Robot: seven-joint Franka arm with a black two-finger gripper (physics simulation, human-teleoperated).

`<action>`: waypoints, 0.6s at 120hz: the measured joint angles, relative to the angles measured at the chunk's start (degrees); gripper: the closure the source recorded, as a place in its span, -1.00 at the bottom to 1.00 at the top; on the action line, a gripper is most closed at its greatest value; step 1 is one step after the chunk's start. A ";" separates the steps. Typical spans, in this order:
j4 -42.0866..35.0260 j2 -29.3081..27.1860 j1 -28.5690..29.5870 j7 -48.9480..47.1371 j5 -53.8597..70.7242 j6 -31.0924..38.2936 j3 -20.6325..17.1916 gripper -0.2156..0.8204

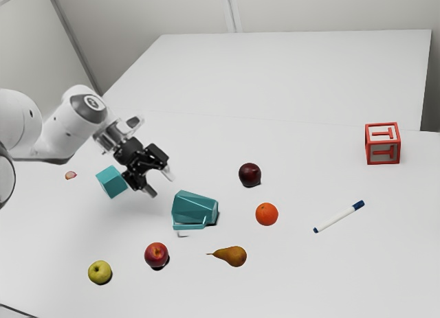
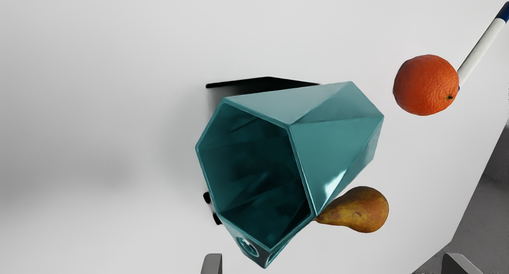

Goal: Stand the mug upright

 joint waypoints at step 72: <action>-1.41 5.41 -0.19 8.07 -11.02 1.98 -1.56 -0.54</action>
